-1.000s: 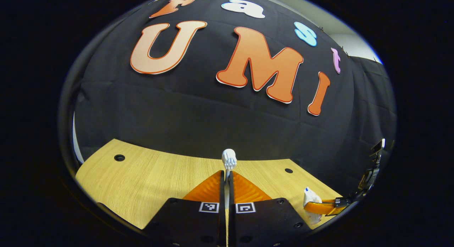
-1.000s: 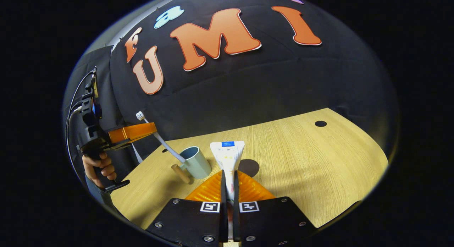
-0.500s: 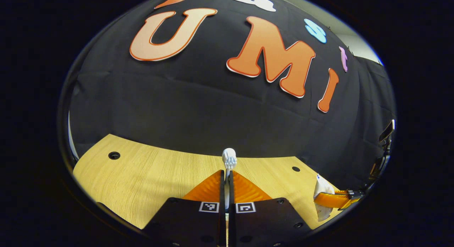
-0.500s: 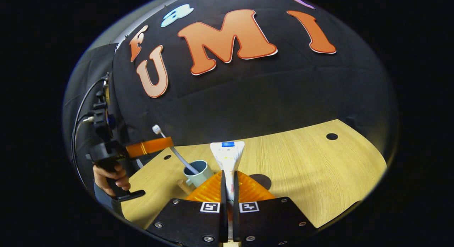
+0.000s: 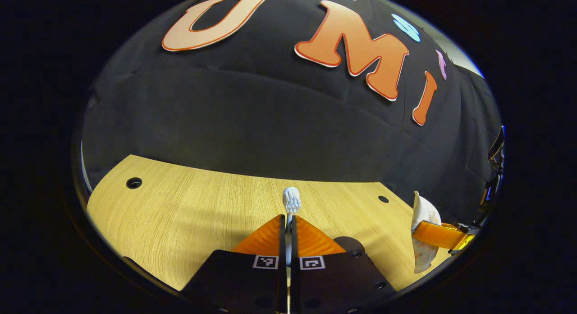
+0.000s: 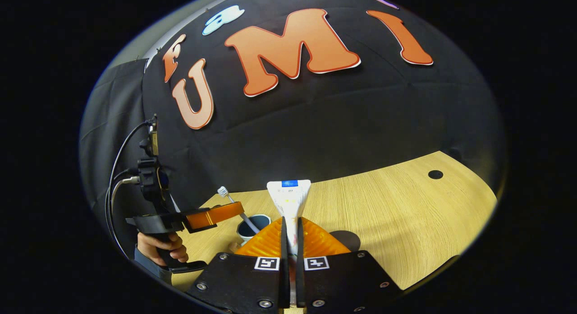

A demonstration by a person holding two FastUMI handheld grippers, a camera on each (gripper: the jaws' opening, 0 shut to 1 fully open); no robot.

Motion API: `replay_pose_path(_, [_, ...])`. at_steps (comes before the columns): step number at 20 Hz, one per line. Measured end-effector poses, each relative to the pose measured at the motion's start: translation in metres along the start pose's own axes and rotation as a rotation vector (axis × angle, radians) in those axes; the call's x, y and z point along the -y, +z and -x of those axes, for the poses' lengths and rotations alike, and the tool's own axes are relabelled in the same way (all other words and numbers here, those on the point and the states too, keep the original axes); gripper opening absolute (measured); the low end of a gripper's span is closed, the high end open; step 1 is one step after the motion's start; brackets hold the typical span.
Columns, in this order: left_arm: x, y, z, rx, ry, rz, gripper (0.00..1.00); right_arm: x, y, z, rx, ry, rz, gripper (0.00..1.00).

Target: Put the toothbrush and toothpaste on the desktop into the cup, then pick up the cup and place it on the coaster on the desktop.

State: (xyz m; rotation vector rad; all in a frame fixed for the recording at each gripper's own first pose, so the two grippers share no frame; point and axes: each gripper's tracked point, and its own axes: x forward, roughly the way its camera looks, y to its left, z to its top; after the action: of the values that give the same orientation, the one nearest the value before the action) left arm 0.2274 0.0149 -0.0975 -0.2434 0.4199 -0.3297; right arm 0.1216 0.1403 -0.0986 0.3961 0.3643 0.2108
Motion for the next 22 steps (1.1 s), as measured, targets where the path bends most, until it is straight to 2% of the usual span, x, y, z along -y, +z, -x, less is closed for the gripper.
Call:
replay_pose_path(5, [-0.007, -0.002, -0.005, 0.002, 0.029, -0.016, 0.03, -0.005, 0.008, 0.000, 0.035, 0.033, 0.031, 0.05])
replay_pose_path(8, [-0.005, -0.010, -0.001, -0.021, 0.017, -0.015, 0.02, -0.009, 0.004, -0.006, 0.048, 0.061, 0.050, 0.05])
replay_pose_path(10, [-0.004, -0.019, 0.000, -0.042, 0.015, -0.021, 0.18, -0.011, 0.004, -0.007, 0.050, 0.078, 0.063, 0.05])
replay_pose_path(11, [-0.003, -0.025, 0.003, -0.052, 0.004, -0.034, 0.39, -0.012, 0.005, -0.008, 0.054, 0.090, 0.073, 0.05])
replay_pose_path(12, [-0.004, -0.028, 0.006, -0.053, 0.004, -0.050, 0.42, -0.014, 0.006, -0.010, 0.061, 0.099, 0.075, 0.05])
replay_pose_path(14, [-0.006, -0.032, 0.020, -0.048, 0.014, -0.088, 0.59, -0.018, 0.010, -0.016, 0.077, 0.115, 0.083, 0.05])
replay_pose_path(15, [-0.008, -0.033, 0.024, -0.039, 0.020, -0.093, 0.77, -0.019, 0.014, -0.019, 0.088, 0.118, 0.093, 0.05])
replay_pose_path(16, [-0.008, -0.031, 0.029, -0.030, 0.017, -0.087, 0.87, -0.019, 0.014, -0.020, 0.103, 0.122, 0.101, 0.05])
replay_pose_path(18, [-0.008, -0.029, 0.045, -0.012, 0.020, -0.050, 0.94, -0.020, 0.018, -0.022, 0.156, 0.141, 0.098, 0.05])
replay_pose_path(19, [-0.007, -0.030, 0.050, -0.008, 0.027, -0.048, 0.93, -0.022, 0.020, -0.022, 0.197, 0.152, 0.098, 0.05])
replay_pose_path(22, [-0.008, -0.033, 0.065, 0.008, 0.048, -0.075, 0.97, -0.022, 0.026, -0.025, 0.289, 0.179, 0.130, 0.05])
